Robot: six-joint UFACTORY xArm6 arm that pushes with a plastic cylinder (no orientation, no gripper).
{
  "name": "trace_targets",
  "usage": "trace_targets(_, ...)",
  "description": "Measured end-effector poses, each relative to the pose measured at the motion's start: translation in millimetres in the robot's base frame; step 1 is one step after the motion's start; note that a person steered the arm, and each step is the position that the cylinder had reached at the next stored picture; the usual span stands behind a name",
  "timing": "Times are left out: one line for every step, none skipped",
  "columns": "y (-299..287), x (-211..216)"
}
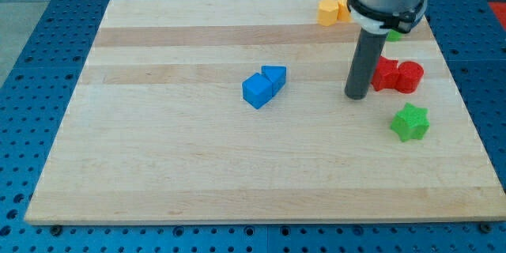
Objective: Move the green star to the bottom right to the board
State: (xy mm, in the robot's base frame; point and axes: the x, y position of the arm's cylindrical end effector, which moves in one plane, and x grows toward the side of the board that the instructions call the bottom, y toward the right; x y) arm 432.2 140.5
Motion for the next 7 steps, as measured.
trace_targets(15.8, 2.3)
trace_targets(58.7, 4.7)
trace_targets(74.4, 8.3)
trace_targets(88.3, 23.1)
trace_targets(88.6, 66.5)
trace_targets(87.5, 78.3)
trace_targets(84.9, 83.5)
